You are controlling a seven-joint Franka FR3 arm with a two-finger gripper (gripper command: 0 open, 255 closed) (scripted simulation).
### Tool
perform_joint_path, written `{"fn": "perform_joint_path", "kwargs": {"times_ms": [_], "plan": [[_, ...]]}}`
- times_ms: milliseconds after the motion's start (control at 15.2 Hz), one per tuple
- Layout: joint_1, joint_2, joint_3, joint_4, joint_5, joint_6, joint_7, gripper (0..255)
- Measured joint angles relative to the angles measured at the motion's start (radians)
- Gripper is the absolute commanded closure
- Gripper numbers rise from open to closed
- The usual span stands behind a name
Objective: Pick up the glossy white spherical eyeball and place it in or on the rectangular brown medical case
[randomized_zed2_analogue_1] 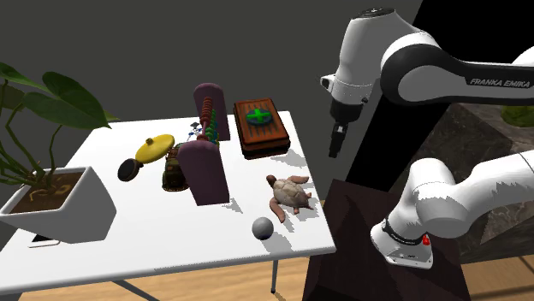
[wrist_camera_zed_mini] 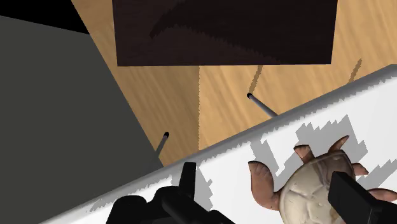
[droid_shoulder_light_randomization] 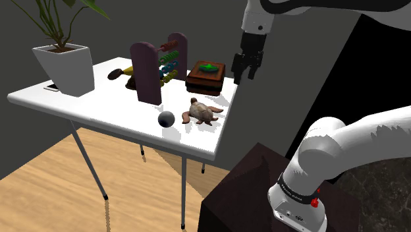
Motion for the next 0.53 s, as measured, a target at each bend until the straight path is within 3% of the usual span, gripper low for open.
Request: {"fn": "perform_joint_path", "kwargs": {"times_ms": [528], "plan": [[0.047,0.09,0.099,-0.018,0.068,0.137,0.095,0]]}}
